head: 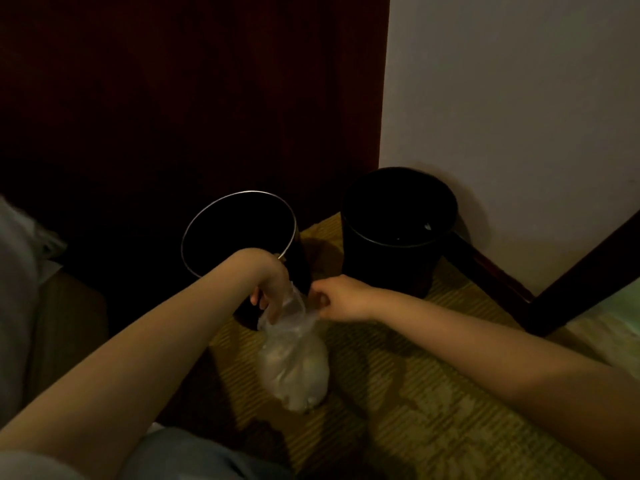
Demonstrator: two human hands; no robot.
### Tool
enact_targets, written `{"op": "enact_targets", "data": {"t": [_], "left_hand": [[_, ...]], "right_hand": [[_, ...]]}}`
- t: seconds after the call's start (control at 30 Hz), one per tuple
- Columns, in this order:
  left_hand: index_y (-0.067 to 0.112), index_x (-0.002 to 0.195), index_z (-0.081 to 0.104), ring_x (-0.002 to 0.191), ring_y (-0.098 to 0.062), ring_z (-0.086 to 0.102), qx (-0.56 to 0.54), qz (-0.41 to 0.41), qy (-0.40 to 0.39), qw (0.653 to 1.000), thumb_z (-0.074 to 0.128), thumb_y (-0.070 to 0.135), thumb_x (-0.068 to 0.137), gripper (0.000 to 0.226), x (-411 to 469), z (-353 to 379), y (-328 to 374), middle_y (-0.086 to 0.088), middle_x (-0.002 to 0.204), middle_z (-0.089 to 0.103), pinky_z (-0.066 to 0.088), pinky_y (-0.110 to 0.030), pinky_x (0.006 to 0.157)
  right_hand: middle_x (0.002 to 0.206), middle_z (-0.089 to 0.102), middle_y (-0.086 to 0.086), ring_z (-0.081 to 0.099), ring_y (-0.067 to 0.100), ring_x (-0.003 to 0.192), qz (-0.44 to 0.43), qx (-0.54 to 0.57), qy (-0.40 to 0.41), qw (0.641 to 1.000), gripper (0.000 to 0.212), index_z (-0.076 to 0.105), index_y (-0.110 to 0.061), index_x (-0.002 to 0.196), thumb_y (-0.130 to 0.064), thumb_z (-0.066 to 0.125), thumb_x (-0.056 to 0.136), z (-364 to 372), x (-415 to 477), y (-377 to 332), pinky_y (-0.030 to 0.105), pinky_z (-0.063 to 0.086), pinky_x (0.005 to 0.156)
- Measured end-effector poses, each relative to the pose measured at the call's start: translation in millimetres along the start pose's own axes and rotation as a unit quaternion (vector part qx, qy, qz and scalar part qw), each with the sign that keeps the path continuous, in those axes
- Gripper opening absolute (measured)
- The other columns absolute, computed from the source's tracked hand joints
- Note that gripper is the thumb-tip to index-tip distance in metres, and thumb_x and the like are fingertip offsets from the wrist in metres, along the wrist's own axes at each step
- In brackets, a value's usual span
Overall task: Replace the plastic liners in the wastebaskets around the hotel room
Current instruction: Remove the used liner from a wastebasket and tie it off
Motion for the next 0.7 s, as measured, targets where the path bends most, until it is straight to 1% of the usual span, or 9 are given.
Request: {"op": "enact_targets", "data": {"t": [0.07,0.17,0.23,0.3,0.37,0.47,0.53,0.63,0.7], "left_hand": [[0.007,0.13,0.055,0.098,-0.016,0.057,0.018,-0.006,-0.01,1.0,0.071,0.03,0.084,0.053,8,6,6,-0.008,0.122,0.06,0.046,-0.025,0.071],[0.007,0.134,0.049,0.094,-0.014,0.055,-0.01,0.014,0.009,1.0,0.07,0.032,0.085,0.059,5,-6,13,-0.005,0.113,0.057,0.044,-0.018,0.054],[0.009,0.134,0.048,0.092,-0.014,0.055,-0.04,0.04,0.035,0.998,0.07,0.034,0.085,0.06,0,-24,17,-0.001,0.102,0.055,0.042,-0.017,0.05],[0.013,0.131,0.05,0.09,-0.015,0.054,-0.085,0.072,0.065,0.992,0.072,0.038,0.081,0.06,-4,-46,22,0.003,0.09,0.053,0.045,-0.019,0.055],[0.015,0.125,0.052,0.089,-0.017,0.056,-0.118,0.098,0.104,0.983,0.071,0.04,0.081,0.054,-5,-68,27,0.0,0.09,0.056,0.047,-0.027,0.066],[0.01,0.108,0.061,0.083,-0.019,0.057,-0.147,0.123,0.221,0.956,0.065,0.035,0.086,0.034,-11,-113,39,-0.008,0.097,0.062,0.045,-0.03,0.068],[0.014,0.106,0.06,0.084,-0.017,0.055,-0.177,0.125,0.3,0.929,0.061,0.035,0.088,0.027,-21,-142,42,-0.003,0.097,0.058,0.043,-0.027,0.066],[0.019,0.103,0.059,0.079,-0.012,0.054,-0.207,0.122,0.33,0.913,0.06,0.038,0.088,0.024,-35,-169,43,0.002,0.094,0.057,0.04,-0.024,0.062],[0.019,0.101,0.06,0.084,-0.014,0.055,-0.222,0.117,0.334,0.908,0.06,0.039,0.087,0.024,-51,-184,36,0.0,0.097,0.059,0.042,-0.026,0.066]], "right_hand": [[0.117,0.063,0.004,0.06,0.021,0.107,0.004,-0.007,-0.001,1.0,0.035,0.059,-0.018,0.124,-0.026,0.064,0.09,-1,4,4,0.029,0.046,0.076],[0.118,0.062,0.003,0.059,0.021,0.106,0.01,0.014,0.025,1.0,0.035,0.058,-0.018,0.126,-0.025,0.062,0.092,-18,8,14,0.026,0.041,0.072],[0.114,0.064,0.002,0.061,0.02,0.105,0.019,0.039,0.049,0.998,0.03,0.061,-0.018,0.123,-0.025,0.061,0.093,-35,8,23,0.029,0.049,0.078],[0.105,0.064,-0.001,0.062,0.018,0.102,0.033,0.066,0.072,0.995,0.024,0.063,-0.02,0.117,-0.026,0.061,0.094,-55,6,37,0.034,0.053,0.086],[0.102,0.063,-0.003,0.061,0.017,0.1,0.038,0.093,0.092,0.991,0.019,0.065,-0.022,0.111,-0.028,0.061,0.093,-76,2,50,0.037,0.054,0.088],[0.102,0.064,-0.005,0.062,0.015,0.096,0.037,0.131,0.127,0.983,0.017,0.065,-0.024,0.109,-0.029,0.061,0.093,-112,-8,62,0.037,0.054,0.087],[0.098,0.065,-0.005,0.062,0.014,0.091,0.034,0.163,0.154,0.974,0.013,0.066,-0.025,0.106,-0.027,0.06,0.094,-138,-16,65,0.036,0.055,0.085],[0.093,0.066,-0.006,0.065,0.014,0.086,0.031,0.174,0.164,0.97,0.008,0.065,-0.027,0.1,-0.025,0.059,0.094,-176,-24,64,0.037,0.056,0.085],[0.09,0.067,-0.004,0.067,0.017,0.083,0.038,0.174,0.164,0.97,0.007,0.063,-0.03,0.093,-0.025,0.058,0.094,-204,-30,60,0.041,0.056,0.083]]}}
Point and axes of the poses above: each hand's wrist, its own x-axis towards the middle knuckle, its own z-axis out of the palm, y = z × x, the point moved 10 cm from there along x, towards the middle knuckle
